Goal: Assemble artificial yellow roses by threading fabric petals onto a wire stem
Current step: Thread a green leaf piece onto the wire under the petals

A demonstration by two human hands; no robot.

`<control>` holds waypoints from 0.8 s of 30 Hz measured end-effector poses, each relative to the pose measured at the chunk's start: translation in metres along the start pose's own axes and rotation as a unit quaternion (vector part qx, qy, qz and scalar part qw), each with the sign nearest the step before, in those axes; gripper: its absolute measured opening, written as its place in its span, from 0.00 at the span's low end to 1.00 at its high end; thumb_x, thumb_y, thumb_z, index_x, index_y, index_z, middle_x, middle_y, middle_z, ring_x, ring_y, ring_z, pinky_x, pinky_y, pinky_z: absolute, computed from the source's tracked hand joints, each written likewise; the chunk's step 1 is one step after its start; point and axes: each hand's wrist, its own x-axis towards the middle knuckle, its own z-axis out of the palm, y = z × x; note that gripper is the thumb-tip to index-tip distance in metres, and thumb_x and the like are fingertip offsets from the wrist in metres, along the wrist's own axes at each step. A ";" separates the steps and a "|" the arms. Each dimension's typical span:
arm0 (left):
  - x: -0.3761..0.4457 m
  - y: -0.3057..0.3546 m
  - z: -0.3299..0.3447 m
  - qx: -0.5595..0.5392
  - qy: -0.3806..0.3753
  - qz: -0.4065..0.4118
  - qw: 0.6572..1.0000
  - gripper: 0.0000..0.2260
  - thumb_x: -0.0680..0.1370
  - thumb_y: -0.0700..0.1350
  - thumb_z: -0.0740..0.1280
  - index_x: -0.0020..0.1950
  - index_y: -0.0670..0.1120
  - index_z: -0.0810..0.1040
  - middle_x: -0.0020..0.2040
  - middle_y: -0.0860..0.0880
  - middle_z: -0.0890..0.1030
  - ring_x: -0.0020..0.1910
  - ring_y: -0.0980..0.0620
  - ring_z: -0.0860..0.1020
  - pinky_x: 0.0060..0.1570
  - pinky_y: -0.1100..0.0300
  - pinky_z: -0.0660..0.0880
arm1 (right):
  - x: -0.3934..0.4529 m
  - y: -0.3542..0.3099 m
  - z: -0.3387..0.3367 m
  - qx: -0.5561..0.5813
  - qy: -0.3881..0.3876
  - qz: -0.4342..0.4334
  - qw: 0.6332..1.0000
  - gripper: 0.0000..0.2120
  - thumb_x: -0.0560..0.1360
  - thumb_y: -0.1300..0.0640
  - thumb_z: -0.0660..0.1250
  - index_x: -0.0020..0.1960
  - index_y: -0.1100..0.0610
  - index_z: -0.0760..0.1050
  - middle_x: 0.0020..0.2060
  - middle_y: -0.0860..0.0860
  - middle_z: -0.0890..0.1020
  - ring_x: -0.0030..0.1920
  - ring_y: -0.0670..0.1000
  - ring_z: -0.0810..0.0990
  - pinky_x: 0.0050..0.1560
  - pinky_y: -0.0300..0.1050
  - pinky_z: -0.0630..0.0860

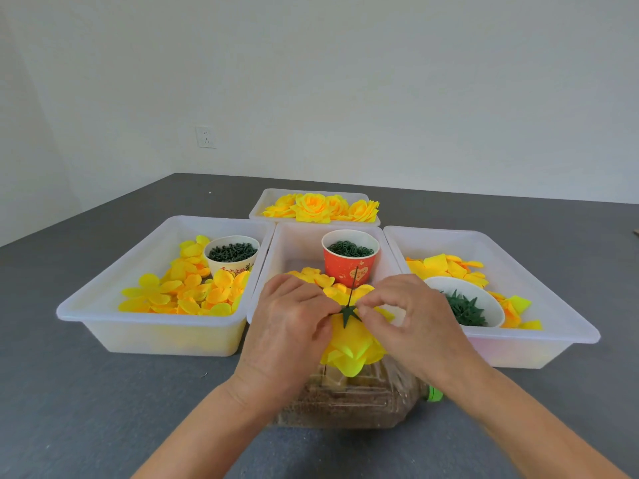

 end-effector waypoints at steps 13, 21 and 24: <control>0.011 0.004 -0.009 0.069 0.014 0.102 0.992 0.11 0.71 0.38 0.66 0.28 0.43 0.77 0.27 0.49 0.74 0.30 0.48 0.74 0.41 0.57 0.73 | 0.012 -0.009 0.009 0.132 -0.030 0.129 0.982 0.08 0.65 0.57 0.77 0.32 0.47 0.80 0.41 0.49 0.82 0.44 0.45 0.78 0.42 0.33 0.68; 0.011 0.002 -0.001 0.076 0.005 0.175 0.982 0.12 0.71 0.36 0.62 0.27 0.43 0.73 0.26 0.48 0.71 0.28 0.48 0.72 0.37 0.56 0.76 | 0.006 -0.004 0.019 0.141 -0.027 0.164 0.976 0.04 0.66 0.57 0.77 0.36 0.50 0.82 0.40 0.48 0.83 0.44 0.46 0.79 0.43 0.34 0.70; 0.011 0.001 -0.001 0.069 0.003 0.177 0.982 0.12 0.71 0.36 0.62 0.27 0.43 0.73 0.26 0.49 0.71 0.28 0.48 0.72 0.37 0.56 0.76 | 0.004 -0.003 0.020 0.154 -0.023 0.166 0.974 0.05 0.66 0.57 0.77 0.35 0.50 0.82 0.40 0.49 0.83 0.44 0.47 0.80 0.45 0.37 0.72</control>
